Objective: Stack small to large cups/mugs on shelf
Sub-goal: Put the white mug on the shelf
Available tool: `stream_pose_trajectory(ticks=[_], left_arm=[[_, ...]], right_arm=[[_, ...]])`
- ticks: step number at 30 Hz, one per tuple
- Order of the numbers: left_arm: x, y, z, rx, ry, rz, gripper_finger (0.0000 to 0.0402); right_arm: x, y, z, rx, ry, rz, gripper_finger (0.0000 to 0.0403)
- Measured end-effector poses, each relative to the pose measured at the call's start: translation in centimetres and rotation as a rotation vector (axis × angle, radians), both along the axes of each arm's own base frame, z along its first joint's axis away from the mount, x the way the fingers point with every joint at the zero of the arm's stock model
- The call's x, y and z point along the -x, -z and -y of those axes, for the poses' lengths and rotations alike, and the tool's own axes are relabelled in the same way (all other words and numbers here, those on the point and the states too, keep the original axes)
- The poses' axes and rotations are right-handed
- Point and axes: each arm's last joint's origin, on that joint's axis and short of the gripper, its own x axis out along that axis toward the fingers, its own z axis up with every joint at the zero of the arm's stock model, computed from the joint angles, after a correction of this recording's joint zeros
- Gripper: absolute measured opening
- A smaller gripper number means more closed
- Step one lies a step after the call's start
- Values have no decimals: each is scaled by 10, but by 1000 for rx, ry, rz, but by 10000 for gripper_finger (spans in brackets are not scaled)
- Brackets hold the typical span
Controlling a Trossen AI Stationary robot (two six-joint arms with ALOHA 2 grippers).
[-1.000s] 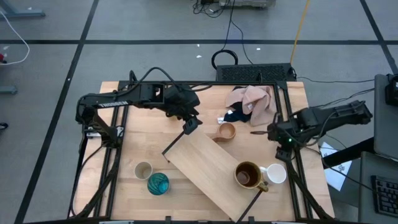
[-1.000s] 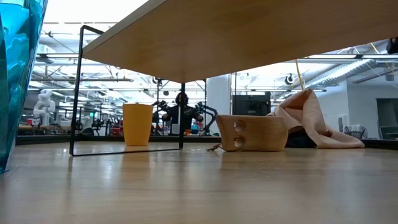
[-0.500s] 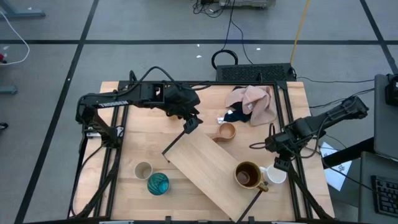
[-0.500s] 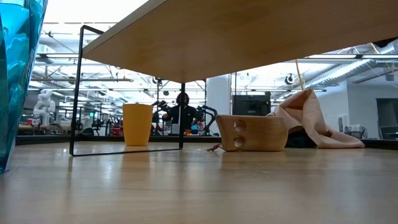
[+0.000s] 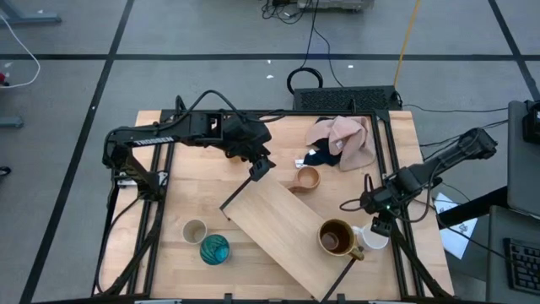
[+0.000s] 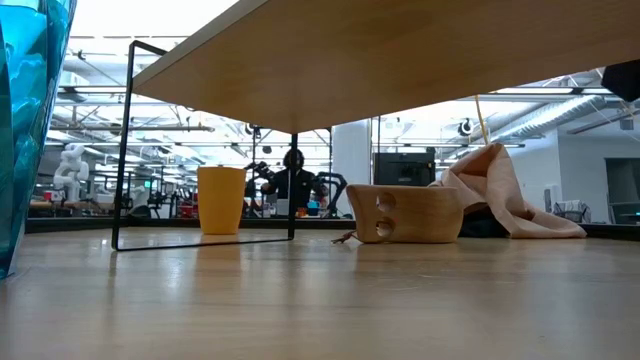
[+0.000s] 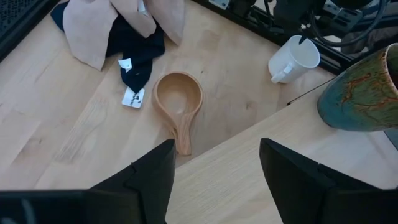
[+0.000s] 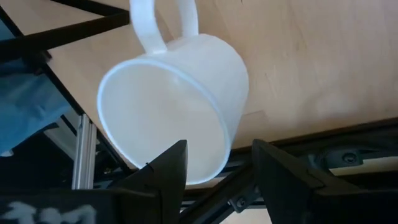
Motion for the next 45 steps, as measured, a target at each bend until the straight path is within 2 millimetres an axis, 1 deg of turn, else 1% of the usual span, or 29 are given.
stream_pose_trajectory(ticks=[7, 10, 12, 15, 17, 19, 20, 21, 26, 36, 45], left_arm=[[2, -2, 0, 6, -5, 5, 234], [2, -4, 0, 6, -6, 23, 234], [3, -6, 0, 9, -9, 36, 234], [4, -11, 0, 7, -10, 70, 234], [4, -11, 0, 12, -15, 71, 234], [4, -10, 0, 17, -19, 64, 234], [4, -10, 0, 17, -19, 63, 234], [4, -10, 0, 17, -19, 64, 234], [4, -10, 0, 17, -19, 65, 234], [4, -10, 0, 20, -22, 65, 234], [4, -10, 0, 35, -36, 65, 234]], right_arm=[[1, 14, 1, 3, 8, -10, 169], [2, 16, 1, 5, 8, -14, 167], [2, 16, 1, 4, 5, -13, 158], [1, 16, 1, 4, 3, -11, 122], [2, 16, 1, 4, 2, -11, 84], [1, 16, 1, 4, 0, -9, 35], [2, 16, 1, 8, -1, -9, 19], [2, 16, 1, 15, 0, -8, 11], [2, 16, 2, 32, 5, -7, 4], [7, 13, 5, 46, -15, -20, 2], [3, -1, 15, 151, 59, 11, 1]])
